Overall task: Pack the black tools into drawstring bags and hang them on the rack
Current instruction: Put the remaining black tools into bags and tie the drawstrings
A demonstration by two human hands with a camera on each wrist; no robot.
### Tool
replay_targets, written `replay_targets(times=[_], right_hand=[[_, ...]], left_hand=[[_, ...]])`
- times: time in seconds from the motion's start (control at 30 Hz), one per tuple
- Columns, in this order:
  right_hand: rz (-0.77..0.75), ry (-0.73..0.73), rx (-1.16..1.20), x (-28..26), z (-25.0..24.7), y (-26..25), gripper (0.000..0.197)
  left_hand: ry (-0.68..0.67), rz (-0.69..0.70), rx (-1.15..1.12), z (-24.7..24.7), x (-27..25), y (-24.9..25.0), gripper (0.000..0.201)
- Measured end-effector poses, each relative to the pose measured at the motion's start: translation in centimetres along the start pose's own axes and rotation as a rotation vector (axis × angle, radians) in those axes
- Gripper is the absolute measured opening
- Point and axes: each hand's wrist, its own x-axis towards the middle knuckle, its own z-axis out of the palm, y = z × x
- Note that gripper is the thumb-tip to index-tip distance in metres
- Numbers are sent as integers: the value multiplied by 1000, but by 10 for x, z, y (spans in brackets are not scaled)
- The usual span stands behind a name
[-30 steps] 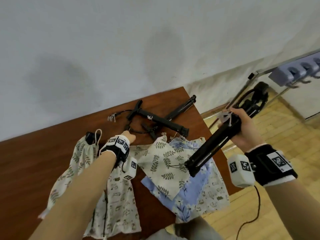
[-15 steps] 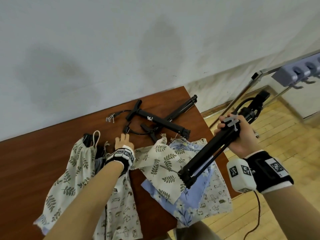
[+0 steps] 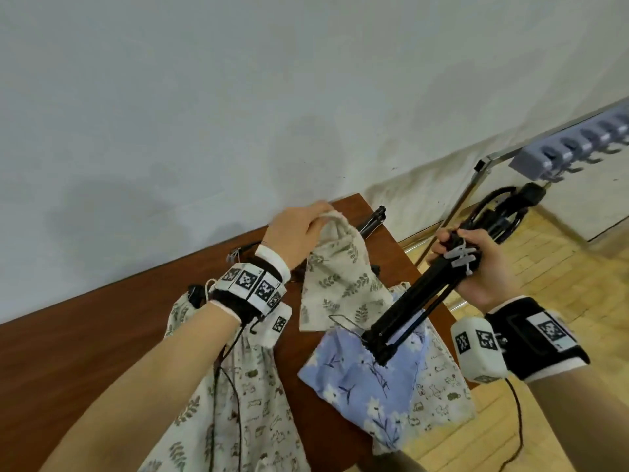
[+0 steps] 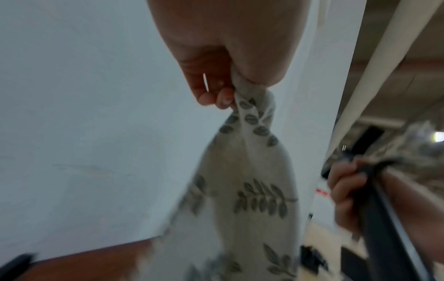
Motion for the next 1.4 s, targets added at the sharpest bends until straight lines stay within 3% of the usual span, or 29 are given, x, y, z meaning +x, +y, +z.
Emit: replay_targets(times=[0.07,0.1,0.17,0.23,0.33,0.4,0.63,0.87,1.03,1.17,1.23,1.33,1.4], right_hand=[[-57,9,-54,-9,6,-1,30],[-84,10,-73,-14,9,0,27],[-135,41,-93,-23,12,5,5],[-138,87,-85,-33,12,13,9],[-27,134,-2,-43,13,31,3],[49,169,29,-45,14,48,6],[402,189,-482,-44,23,118,17],[723,36,-618,-48,27,185,13],[770,-78,-528,-45,39,192,12],[800,-237,-485,-51,48,202,17],[819,-259,-469,-51,51,205,12],[793,-270,-445,-46,51,208,21],[768,-232,-451,-45,49,208,21]], left_hand=[[138,84,-91,-13,8,18,21],[160,112,-111,-15,9,23,21],[108,96,-133,-9,5,22,20],[-38,-5,-141,9,-8,7,16],[-273,-230,-153,52,-40,-30,25],[-361,-384,-202,77,-61,-53,28],[-351,-601,-382,105,-85,-55,38],[-200,-473,-505,95,-75,-41,38],[-189,-367,-475,75,-73,-36,21],[-225,-345,-444,65,-70,-45,36],[-269,-301,-480,61,-70,-44,32],[-347,-214,-477,54,-71,-36,42],[-334,-217,-458,51,-70,-35,39]])
